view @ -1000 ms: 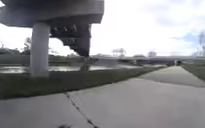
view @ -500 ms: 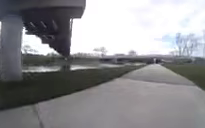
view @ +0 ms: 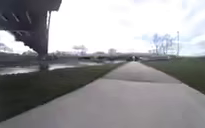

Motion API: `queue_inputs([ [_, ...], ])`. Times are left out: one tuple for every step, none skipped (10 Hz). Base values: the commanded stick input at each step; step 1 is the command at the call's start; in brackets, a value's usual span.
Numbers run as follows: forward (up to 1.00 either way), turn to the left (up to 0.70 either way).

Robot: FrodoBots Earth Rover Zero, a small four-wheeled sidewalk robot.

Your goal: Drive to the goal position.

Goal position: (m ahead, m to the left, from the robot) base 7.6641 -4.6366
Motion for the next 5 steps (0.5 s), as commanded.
queue_inputs([
  [1.00, 0.00],
  [1.00, 0.00],
  [1.00, 0.00],
  [0.99, 0.00],
  [0.97, 0.00],
])
